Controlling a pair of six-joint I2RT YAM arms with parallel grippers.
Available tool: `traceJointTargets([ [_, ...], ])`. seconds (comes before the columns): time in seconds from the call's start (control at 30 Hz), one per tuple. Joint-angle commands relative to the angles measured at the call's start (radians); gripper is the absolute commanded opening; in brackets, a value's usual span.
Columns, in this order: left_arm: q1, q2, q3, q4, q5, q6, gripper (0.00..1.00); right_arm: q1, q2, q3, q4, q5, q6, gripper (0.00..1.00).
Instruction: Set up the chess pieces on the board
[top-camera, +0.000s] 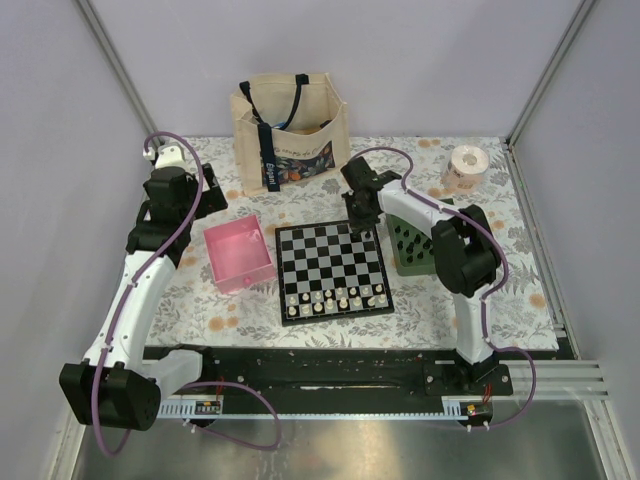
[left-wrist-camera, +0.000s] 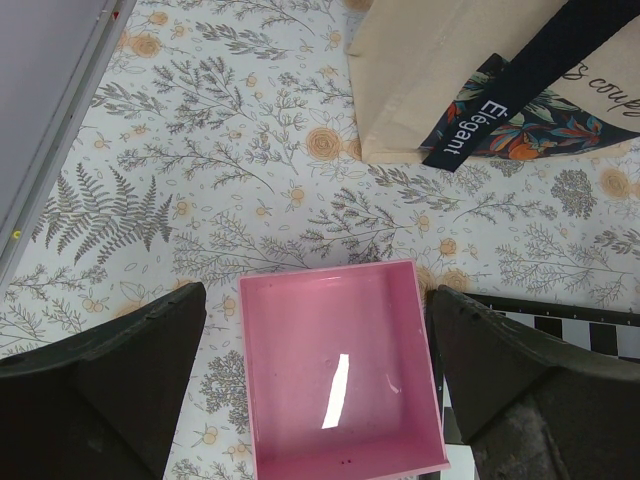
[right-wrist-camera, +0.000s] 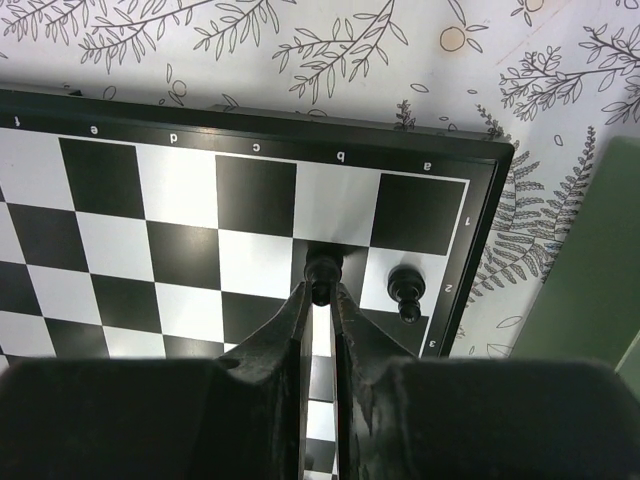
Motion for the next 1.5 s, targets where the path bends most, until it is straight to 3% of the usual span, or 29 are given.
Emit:
traceJointTargets([
  [0.0, 0.004, -0.017, 0.007, 0.028, 0.014, 0.011, 0.99, 0.010, 0.016, 0.044, -0.012, 0.022, -0.023, 0.18],
  [0.13, 0.004, -0.014, 0.010, 0.028, 0.021, 0.011, 0.99, 0.010, 0.025, 0.048, -0.015, 0.015, -0.021, 0.20],
  [0.33, 0.005, -0.017, 0.009, 0.028, 0.016, 0.013, 0.99, 0.010, 0.024, 0.061, -0.024, 0.020, -0.026, 0.35],
  [0.67, 0.004, -0.014, 0.007, 0.029, 0.017, 0.011, 0.99, 0.010, -0.051, 0.107, -0.033, -0.008, -0.034, 0.39],
  [0.77, 0.004, -0.014, 0.009, 0.028, 0.017, 0.011, 0.99, 0.007, -0.112, 0.105, -0.036, 0.067, -0.041, 0.42],
  [0.87, 0.002, -0.014, 0.009, 0.028, 0.013, 0.011, 0.99, -0.029, -0.175, 0.071, -0.028, 0.123, -0.029, 0.41],
  [1.07, 0.004, -0.017, 0.007, 0.028, 0.019, 0.011, 0.99, -0.192, -0.268, -0.051, 0.027, 0.085, 0.032, 0.41],
  [1.23, 0.002, -0.017, 0.007, 0.028, 0.021, 0.010, 0.99, -0.276, -0.237, -0.097, 0.034, 0.081, 0.042, 0.40],
  [1.47, 0.002, -0.021, 0.007, 0.028, 0.013, 0.011, 0.99, -0.304, -0.134, -0.081, 0.021, 0.120, 0.054, 0.36],
])
